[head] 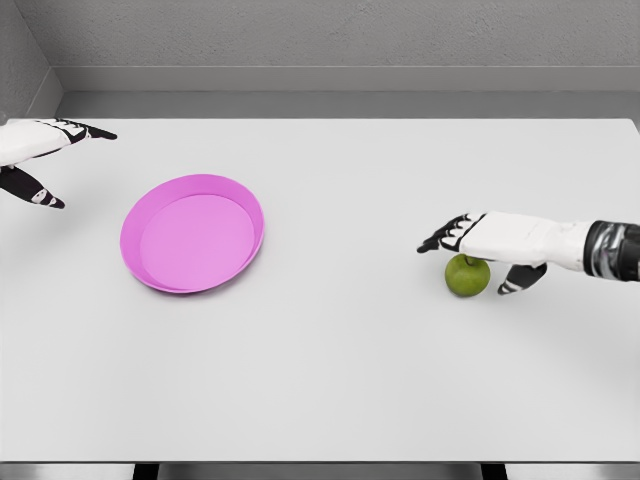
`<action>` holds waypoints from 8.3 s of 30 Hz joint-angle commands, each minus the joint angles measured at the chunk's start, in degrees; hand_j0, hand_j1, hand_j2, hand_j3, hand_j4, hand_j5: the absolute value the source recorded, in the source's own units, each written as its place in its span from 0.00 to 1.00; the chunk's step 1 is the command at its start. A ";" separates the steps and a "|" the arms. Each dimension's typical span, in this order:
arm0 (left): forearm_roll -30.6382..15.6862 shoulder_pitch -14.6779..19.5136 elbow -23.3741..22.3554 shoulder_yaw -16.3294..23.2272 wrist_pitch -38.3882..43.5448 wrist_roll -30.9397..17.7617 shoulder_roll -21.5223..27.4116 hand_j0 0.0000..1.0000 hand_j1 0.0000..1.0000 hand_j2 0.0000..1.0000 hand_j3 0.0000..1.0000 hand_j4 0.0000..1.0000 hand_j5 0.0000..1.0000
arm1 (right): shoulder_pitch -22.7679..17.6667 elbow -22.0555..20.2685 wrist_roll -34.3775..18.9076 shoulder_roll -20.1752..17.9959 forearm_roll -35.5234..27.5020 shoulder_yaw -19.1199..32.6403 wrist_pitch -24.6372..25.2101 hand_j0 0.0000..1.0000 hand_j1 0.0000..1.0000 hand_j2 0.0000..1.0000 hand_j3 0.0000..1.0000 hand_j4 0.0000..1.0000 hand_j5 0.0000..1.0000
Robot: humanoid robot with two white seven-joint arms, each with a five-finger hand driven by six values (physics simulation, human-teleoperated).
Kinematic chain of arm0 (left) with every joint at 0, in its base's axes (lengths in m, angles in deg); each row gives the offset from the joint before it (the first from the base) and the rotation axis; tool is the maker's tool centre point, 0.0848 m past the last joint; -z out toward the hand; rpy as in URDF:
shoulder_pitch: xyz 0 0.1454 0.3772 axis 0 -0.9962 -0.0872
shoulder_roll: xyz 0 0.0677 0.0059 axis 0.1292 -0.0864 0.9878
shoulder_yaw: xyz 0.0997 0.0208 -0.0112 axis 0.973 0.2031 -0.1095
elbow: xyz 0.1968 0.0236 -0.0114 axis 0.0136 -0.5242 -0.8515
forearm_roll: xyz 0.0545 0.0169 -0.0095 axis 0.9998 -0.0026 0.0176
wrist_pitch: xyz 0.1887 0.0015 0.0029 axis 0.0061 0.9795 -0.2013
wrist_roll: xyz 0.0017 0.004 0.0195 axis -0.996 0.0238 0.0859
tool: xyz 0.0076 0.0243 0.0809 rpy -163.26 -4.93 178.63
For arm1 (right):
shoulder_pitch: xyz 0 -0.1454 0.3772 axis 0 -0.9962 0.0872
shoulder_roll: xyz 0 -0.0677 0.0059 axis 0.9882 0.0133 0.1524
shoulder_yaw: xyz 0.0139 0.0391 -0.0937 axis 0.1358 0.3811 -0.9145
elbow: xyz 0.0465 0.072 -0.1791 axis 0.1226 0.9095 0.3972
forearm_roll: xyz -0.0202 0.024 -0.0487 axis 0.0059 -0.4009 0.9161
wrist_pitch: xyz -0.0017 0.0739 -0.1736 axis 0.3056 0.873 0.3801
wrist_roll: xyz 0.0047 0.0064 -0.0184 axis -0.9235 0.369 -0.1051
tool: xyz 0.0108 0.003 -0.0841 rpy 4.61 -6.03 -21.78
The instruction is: Put the apple on the plate with both arms
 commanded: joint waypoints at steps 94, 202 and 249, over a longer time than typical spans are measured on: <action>-0.01 0.00 0.90 -0.14 0.14 -0.06 0.15 1.00 1.00 1.00 1.00 1.00 1.00 | 8.61 1.18 0.10 21.28 -0.36 -4.88 5.65 0.47 0.47 0.47 0.47 0.47 0.47; 25.57 16.00 20.50 30.80 0.14 -1.38 -23.06 0.22 0.22 0.22 0.22 0.22 0.22 | -10.20 -0.05 0.10 4.32 -1.24 31.69 -18.18 1.00 1.00 1.00 1.00 1.00 1.00; 0.52 4.22 5.83 2.94 0.14 -3.05 -1.35 1.00 1.00 1.00 1.00 1.00 1.00 | -10.20 -0.05 0.10 4.32 -1.24 31.69 -18.18 1.00 1.00 1.00 1.00 1.00 1.00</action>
